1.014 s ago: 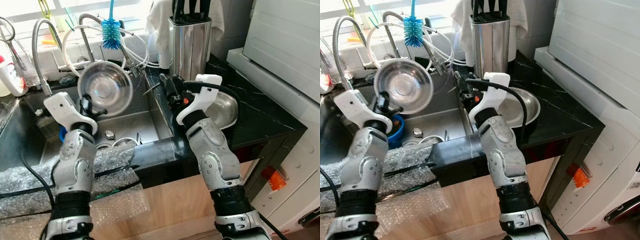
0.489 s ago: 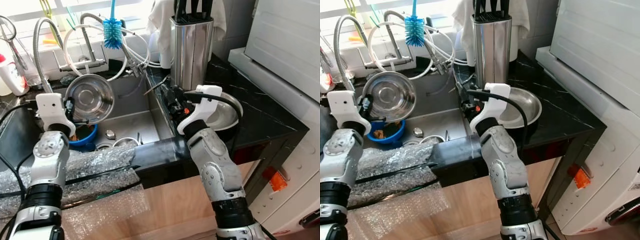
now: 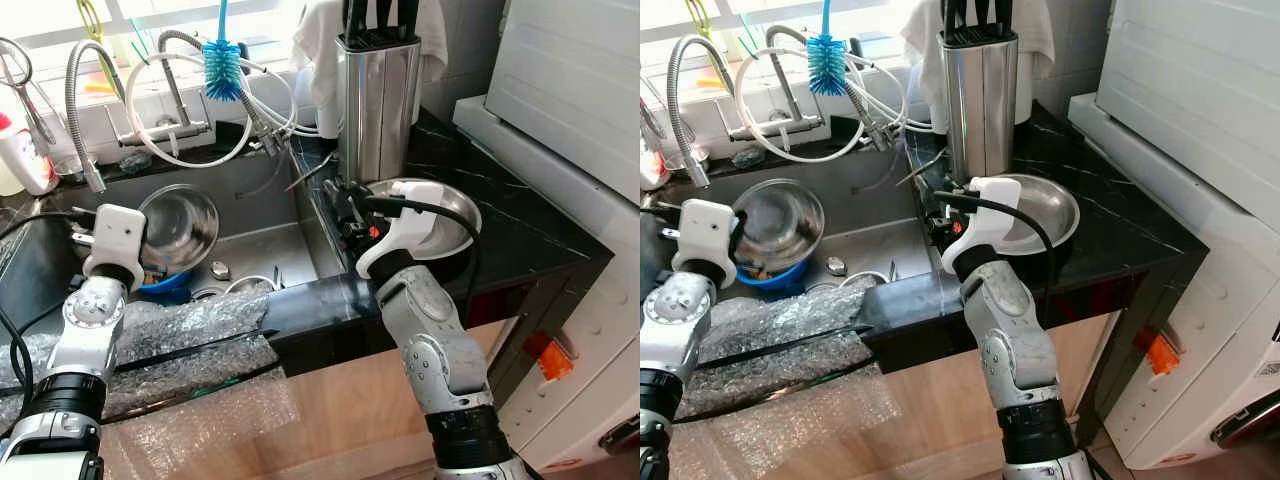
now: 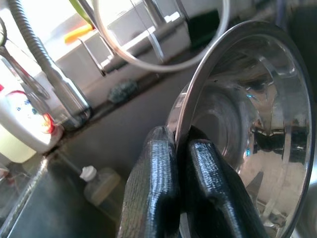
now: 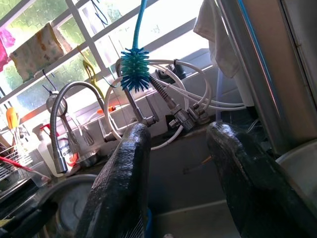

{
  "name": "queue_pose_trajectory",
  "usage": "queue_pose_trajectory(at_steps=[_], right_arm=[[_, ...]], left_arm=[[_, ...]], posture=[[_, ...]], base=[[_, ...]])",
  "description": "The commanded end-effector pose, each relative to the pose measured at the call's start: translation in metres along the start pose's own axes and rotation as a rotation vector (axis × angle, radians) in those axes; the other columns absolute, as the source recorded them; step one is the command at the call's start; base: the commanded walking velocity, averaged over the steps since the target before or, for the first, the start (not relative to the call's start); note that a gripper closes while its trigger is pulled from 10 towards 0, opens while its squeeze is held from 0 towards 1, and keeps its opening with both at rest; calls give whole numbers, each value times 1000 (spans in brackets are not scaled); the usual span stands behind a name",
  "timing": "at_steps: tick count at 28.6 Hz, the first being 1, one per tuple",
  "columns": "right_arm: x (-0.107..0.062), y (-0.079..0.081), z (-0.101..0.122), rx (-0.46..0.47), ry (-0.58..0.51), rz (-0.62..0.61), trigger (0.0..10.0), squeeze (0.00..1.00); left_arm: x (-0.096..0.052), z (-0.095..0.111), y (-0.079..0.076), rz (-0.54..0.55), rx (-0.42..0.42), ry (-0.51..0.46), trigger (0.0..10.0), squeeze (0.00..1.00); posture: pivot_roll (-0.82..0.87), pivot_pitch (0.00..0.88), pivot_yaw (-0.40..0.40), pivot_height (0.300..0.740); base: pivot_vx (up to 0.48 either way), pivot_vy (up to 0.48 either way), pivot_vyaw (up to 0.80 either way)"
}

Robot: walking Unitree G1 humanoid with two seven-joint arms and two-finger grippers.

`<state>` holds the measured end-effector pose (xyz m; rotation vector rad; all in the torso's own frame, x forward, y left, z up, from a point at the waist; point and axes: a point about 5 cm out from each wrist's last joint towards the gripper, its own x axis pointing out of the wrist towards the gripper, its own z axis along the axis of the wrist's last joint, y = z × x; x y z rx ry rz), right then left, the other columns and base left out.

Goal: Kitchen organization

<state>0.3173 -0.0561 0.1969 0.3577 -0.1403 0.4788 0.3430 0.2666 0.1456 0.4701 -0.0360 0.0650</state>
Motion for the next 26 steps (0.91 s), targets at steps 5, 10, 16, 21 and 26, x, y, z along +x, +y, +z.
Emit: queue_pose_trajectory(at_steps=[5, 10, 16, 21, 26], right_arm=[[0, 4, 5, -17, -15, 5, 10000, 0], [0, 4, 5, -16, -13, -1, 10000, 0], [1, 1, 6, -21, -15, -14, 10000, 0], [1, 0, 7, -24, -16, -17, 10000, 0], [1, 0, 7, -24, -14, -18, 10000, 0]], left_arm=[[-5, -13, 1, -66, 150, 30, 10000, 0], [-5, -18, -9, -114, 169, 51, 10000, 0], [-3, -16, -22, -161, 235, 21, 10000, 0], [-4, -14, -34, -218, 244, -6, 10000, 0], [-6, -15, -41, -270, 241, -17, 10000, 357]], posture=[[-93, 0, 132, 740], [-94, 0, 134, 740], [-101, 0, 133, 740], [-103, 0, 131, 740], [-99, 0, 129, 740]], base=[[0, 0, 0], [0, 0, 0], [0, 0, 0], [0, 0, 0], [0, 0, 0]])
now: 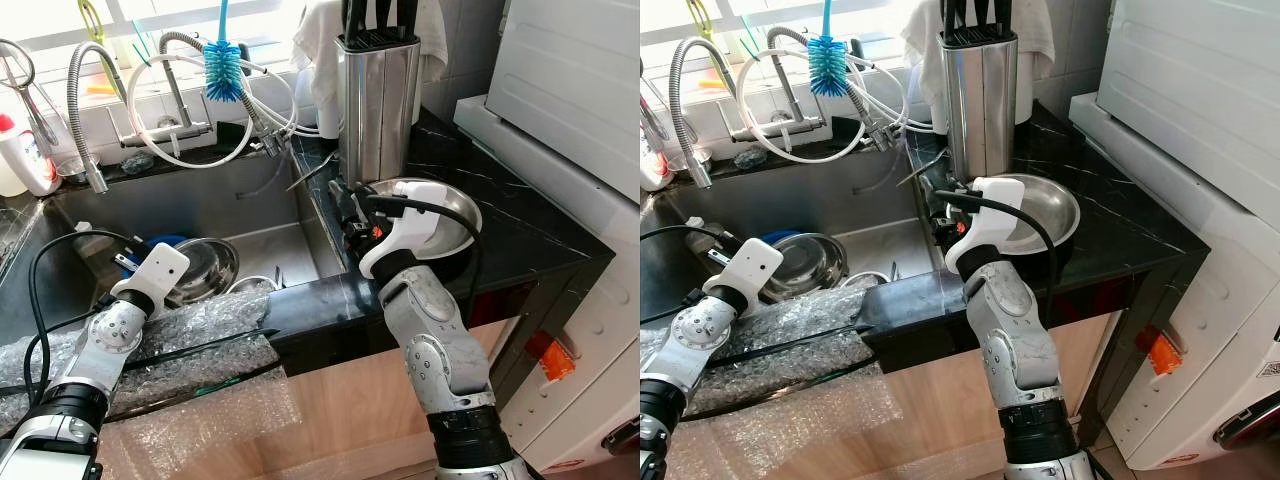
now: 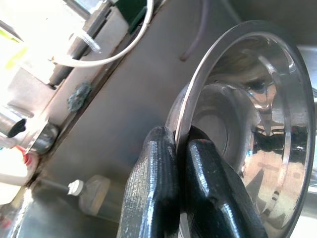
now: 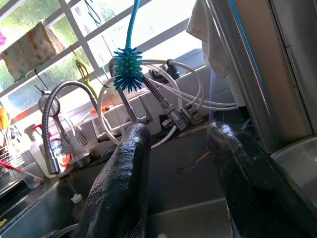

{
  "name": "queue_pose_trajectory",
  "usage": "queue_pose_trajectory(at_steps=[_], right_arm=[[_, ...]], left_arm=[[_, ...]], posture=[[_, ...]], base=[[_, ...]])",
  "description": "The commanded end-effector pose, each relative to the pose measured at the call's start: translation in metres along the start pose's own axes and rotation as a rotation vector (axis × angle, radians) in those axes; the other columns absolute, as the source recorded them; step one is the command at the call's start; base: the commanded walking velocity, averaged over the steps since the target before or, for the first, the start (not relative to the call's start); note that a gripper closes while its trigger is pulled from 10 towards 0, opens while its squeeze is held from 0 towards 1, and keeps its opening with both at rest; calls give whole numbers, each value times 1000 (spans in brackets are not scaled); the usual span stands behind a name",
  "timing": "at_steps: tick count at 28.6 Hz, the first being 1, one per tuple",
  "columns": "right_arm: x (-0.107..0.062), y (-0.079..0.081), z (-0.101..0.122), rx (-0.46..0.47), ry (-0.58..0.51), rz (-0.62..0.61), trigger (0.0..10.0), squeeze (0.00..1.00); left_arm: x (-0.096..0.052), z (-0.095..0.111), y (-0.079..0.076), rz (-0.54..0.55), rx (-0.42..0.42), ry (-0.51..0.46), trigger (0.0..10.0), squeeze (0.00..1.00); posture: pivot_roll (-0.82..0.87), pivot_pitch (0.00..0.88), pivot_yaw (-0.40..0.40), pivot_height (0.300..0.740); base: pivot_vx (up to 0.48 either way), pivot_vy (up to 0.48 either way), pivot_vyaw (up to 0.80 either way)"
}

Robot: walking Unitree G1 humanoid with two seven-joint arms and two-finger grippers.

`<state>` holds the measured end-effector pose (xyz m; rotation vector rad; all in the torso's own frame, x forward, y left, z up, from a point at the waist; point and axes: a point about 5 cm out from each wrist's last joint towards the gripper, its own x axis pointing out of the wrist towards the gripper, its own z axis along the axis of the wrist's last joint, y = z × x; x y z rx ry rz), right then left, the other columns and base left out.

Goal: Kitchen organization

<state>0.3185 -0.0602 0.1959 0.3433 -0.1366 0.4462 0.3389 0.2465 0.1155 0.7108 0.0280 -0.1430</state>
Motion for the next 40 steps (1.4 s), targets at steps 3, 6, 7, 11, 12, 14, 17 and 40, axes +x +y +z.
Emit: queue_pose_trajectory(at_steps=[3, 6, 7, 11, 12, 14, 17, 40], right_arm=[[2, 5, 6, -7, -14, 12, 10000, 0], [3, 4, 6, -8, -14, 9, 10000, 0], [3, 4, 6, -8, -14, 9, 10000, 0], [3, 4, 6, -10, -14, 7, 10000, 0], [3, 4, 6, -11, -15, 7, 10000, 0], [4, 4, 7, -11, -16, 6, 10000, 0], [4, 4, 6, -11, -16, 6, 10000, 0], [5, 2, 5, -14, -13, 2, 10000, 0]], left_arm=[[2, 5, -12, -78, -1, -37, 10000, 1000], [3, 6, -14, -79, -10, -44, 10000, 1000], [3, 7, -14, -79, -12, -45, 10000, 1000], [4, 8, -15, -74, -31, -49, 10000, 0], [4, 9, -15, -71, -36, -49, 10000, 0], [5, 9, -14, -69, -39, -54, 10000, 0], [5, 10, -11, -57, -58, -56, 10000, 1000], [27, 22, 22, -54, -215, 61, 10000, 0]], posture=[[-99, 0, 129, 740], [-100, 0, 129, 740], [-100, 0, 129, 740], [-100, 0, 128, 740], [-100, 0, 128, 740], [-99, 0, 128, 740], [-99, 0, 128, 740], [-101, 0, 135, 740]], base=[[0, 0, 0], [0, 0, 0], [0, 0, 0], [0, 0, 0], [0, 0, 0], [0, 0, 0], [0, 0, 0], [0, 0, 0]])
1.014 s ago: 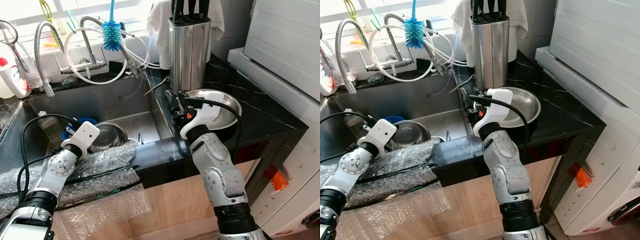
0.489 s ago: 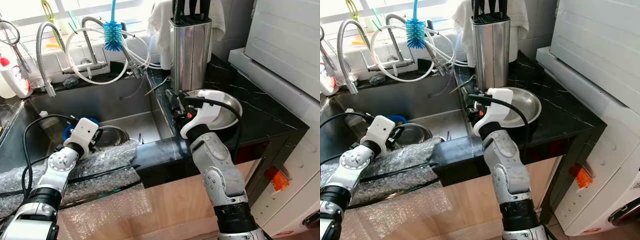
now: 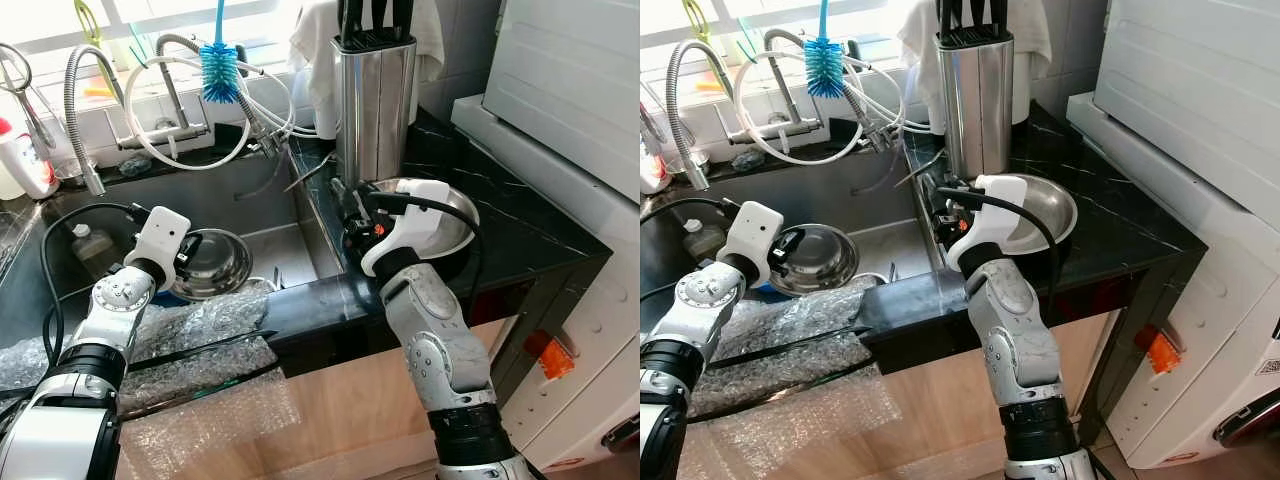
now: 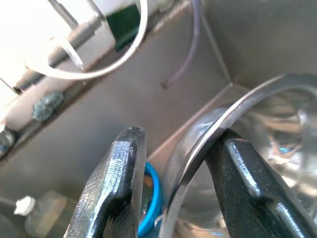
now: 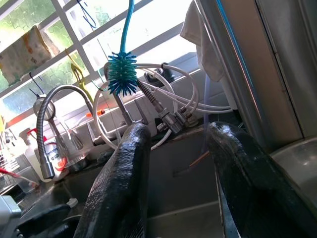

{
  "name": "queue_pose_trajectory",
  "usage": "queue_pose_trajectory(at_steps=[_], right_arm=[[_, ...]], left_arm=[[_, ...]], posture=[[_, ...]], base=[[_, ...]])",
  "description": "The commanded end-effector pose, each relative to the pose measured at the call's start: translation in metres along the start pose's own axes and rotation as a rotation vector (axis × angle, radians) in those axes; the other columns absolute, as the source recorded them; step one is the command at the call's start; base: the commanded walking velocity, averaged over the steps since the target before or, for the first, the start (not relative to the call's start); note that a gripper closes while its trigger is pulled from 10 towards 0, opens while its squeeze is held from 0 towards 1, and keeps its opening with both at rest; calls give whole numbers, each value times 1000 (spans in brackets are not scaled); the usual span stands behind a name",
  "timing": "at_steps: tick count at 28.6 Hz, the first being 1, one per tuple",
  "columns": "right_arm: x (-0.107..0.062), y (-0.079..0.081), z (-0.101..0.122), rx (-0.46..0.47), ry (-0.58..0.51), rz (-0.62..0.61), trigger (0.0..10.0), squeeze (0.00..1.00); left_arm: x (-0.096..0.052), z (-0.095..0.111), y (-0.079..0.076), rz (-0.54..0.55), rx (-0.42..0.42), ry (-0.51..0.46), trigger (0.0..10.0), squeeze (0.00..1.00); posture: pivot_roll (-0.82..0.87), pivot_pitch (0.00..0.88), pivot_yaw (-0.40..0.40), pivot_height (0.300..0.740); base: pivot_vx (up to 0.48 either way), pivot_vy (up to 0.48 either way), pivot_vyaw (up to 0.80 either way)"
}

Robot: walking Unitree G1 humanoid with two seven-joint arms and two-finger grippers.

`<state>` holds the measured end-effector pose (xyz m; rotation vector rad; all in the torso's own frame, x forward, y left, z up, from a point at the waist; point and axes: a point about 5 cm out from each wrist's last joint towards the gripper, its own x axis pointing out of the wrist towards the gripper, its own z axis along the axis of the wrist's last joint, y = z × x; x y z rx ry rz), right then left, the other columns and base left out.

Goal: Kitchen organization

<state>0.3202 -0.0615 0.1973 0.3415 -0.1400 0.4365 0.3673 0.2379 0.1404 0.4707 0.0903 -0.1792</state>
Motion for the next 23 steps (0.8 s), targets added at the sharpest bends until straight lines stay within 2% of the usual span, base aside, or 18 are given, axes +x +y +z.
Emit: queue_pose_trajectory(at_steps=[1, 11, 15, 18, 23], right_arm=[[4, 4, 4, -12, -8, 12, 10000, 0], [5, 4, 2, -17, 1, 18, 10000, 0], [6, 4, 2, -19, 2, 20, 10000, 0], [6, 4, 2, -19, 3, 20, 10000, 0], [6, 3, 1, -21, 7, 14, 10000, 0]], left_arm=[[0, -4, 8, -15, 15, 79, 10000, 0], [1, -9, 3, -148, -48, 174, 10000, 0], [2, -6, 4, -223, -30, 204, 10000, 0], [2, -5, 6, -240, -14, 212, 10000, 0], [6, 1, 8, -269, -141, 240, 10000, 0]], posture=[[-100, 0, 135, 740], [-97, 0, 136, 740], [-96, 0, 141, 740], [-96, 0, 141, 740], [-104, 0, 148, 740]], base=[[0, 0, 0], [0, 0, 0], [0, 0, 0], [0, 0, 0], [0, 0, 0]])
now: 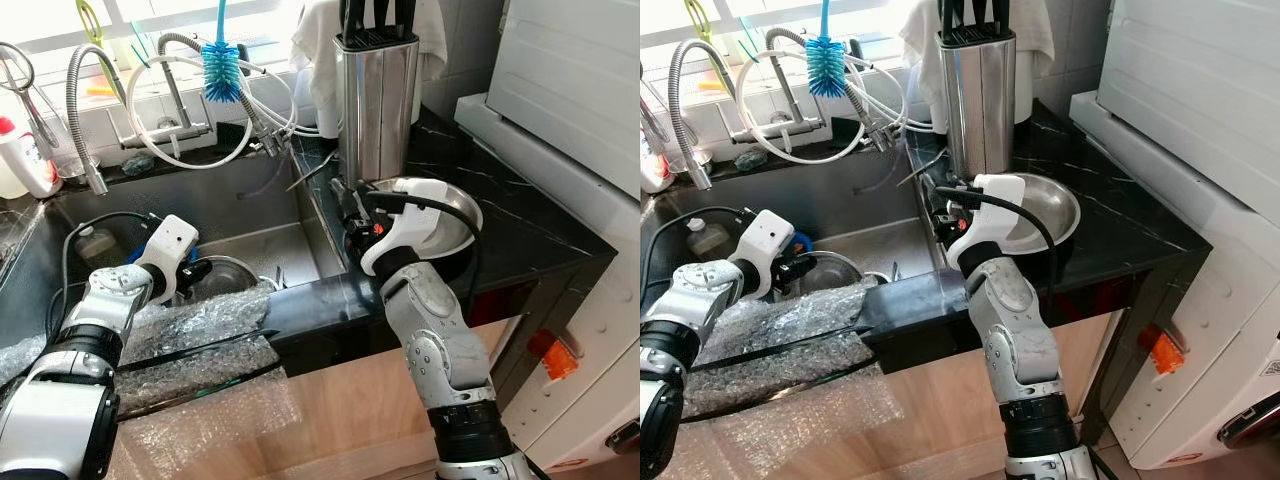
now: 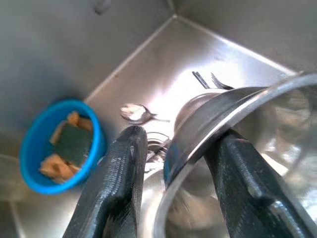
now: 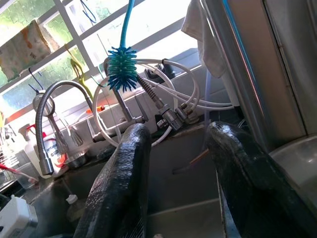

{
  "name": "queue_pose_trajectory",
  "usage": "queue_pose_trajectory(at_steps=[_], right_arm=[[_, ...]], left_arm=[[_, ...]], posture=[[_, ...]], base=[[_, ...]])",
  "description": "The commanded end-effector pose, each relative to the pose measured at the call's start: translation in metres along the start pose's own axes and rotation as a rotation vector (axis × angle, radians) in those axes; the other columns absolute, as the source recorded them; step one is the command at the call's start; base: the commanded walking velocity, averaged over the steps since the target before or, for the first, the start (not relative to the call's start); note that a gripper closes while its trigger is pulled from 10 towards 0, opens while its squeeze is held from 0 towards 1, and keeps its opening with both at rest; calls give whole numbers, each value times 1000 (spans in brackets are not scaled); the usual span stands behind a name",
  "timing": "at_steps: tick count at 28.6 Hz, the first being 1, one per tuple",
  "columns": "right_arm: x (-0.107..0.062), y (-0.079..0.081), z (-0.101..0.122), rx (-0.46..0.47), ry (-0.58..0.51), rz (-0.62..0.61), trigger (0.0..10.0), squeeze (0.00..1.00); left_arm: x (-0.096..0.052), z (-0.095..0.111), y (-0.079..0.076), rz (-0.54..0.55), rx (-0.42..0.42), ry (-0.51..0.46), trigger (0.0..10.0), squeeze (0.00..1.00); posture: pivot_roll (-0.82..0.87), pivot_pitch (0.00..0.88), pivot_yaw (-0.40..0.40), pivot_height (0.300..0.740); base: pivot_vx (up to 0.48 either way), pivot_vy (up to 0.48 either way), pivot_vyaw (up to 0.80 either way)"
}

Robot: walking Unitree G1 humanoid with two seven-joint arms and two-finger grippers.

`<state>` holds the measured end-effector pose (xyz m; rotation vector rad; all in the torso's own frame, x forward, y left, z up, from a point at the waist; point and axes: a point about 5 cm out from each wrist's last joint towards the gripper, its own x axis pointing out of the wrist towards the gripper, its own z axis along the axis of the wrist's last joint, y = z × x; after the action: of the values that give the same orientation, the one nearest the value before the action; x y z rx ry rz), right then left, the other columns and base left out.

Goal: Kitchen organization

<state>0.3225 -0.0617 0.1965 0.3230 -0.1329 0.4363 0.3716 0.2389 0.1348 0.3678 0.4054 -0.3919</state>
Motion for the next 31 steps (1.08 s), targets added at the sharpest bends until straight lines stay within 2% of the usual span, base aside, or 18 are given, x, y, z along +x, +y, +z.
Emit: queue_pose_trajectory(at_steps=[1, 6, 15, 21, 25, 28, 31], right_arm=[[4, 4, 2, -4, -4, 14, 10000, 0], [4, 4, 2, -9, 0, 16, 10000, 0], [4, 4, 0, -17, 16, 17, 10000, 0], [4, 4, -1, -19, 21, 18, 10000, 0], [4, 4, -1, -19, 23, 17, 10000, 0], [4, 3, -2, -20, 25, 15, 10000, 0], [5, 3, -2, -21, 25, 15, 10000, 0]], left_arm=[[-3, 8, 8, 6, -39, -13, 10000, 0], [-4, 4, 5, -62, 10, 31, 10000, 0], [-5, 2, 2, -120, 19, 45, 10000, 0], [-8, 8, 7, -133, 18, 21, 10000, 0], [-9, 15, 10, -131, -38, -27, 10000, 0], [-11, 25, 13, -141, -130, -89, 10000, 0], [-11, 26, 14, -149, -152, -104, 10000, 0]], posture=[[-104, 0, 148, 740], [-103, 0, 147, 740], [-103, 0, 143, 740], [-101, 0, 145, 740], [-100, 0, 145, 740], [-101, 0, 146, 740], [-101, 0, 148, 740]], base=[[0, 0, 0], [0, 0, 0], [0, 0, 0], [0, 0, 0], [0, 0, 0], [0, 0, 0], [0, 0, 0]])
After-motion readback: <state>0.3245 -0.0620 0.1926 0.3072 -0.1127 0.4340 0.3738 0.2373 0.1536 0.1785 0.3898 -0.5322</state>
